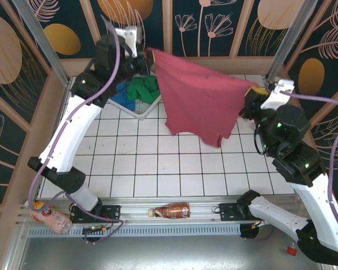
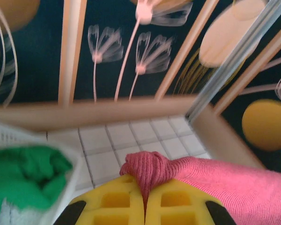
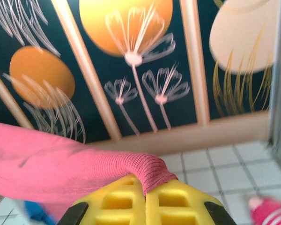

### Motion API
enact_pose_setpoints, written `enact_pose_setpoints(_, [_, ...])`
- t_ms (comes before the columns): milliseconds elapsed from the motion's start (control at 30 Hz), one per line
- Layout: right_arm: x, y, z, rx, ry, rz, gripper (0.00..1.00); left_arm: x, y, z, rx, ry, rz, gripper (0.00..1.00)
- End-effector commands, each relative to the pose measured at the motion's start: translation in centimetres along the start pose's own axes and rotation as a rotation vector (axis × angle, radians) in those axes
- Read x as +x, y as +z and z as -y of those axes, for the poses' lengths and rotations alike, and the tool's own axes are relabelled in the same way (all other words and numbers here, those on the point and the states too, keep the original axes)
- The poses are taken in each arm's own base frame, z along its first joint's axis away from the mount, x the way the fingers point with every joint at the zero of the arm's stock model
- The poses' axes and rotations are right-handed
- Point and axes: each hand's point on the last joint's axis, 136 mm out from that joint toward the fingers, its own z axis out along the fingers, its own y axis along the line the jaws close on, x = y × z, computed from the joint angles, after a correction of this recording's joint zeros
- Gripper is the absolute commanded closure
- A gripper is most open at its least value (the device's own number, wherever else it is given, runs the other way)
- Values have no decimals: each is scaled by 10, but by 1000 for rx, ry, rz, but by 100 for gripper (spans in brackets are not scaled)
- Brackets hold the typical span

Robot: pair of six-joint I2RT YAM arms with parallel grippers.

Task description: Fold and stack the tank tops

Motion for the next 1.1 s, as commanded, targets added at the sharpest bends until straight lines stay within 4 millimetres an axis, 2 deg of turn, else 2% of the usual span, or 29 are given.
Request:
enact_pose_setpoints(0, [-37,39,4,86,-187,89,100,-18,39,-8,-67,68,53,100])
enact_pose_setpoints(100, [-50,76,29,86,-168,83,100,-36,66,-8,-74,85,124,100])
enact_pose_setpoints(233, [-51,122,64,73,-121,43,100,-51,98,-17,-89,87,240,100])
enact_pose_setpoints(333, [-52,142,66,26,-97,13,100,-63,116,-27,-80,55,331,100])
enact_pose_setpoints(433, [-52,149,67,21,-99,-43,100,-72,129,-34,-60,26,375,100])
enact_pose_setpoints(500, [-47,145,71,35,-100,-80,100,-71,133,-32,-33,30,372,100])
enact_pose_setpoints(600, [-26,130,83,70,-62,-169,100,-55,137,-30,-13,41,306,100])
enact_pose_setpoints(667, [-9,117,82,62,-39,-219,100,-37,137,-32,-13,44,228,100])
enact_pose_setpoints(733, [23,101,82,52,-20,-298,100,-10,135,-38,-28,52,124,100])
enact_pose_setpoints(800, [70,86,86,59,19,-423,100,17,127,-47,-52,58,33,100])
enact_pose_setpoints(867, [125,66,86,51,122,-569,100,57,121,-60,-78,40,-62,100])
enact_pose_setpoints(933, [191,38,77,31,272,-752,100,113,116,-75,-84,-15,-179,100])
enact_pose_setpoints(1000, [249,8,69,49,382,-880,100,177,105,-94,-108,-89,-301,100])
enact_pose_setpoints(1033, [274,-5,64,46,420,-934,100,210,98,-105,-133,-127,-358,100])
enact_pose_setpoints(1067, [297,-18,61,65,447,-988,100,233,91,-112,-147,-159,-394,100])
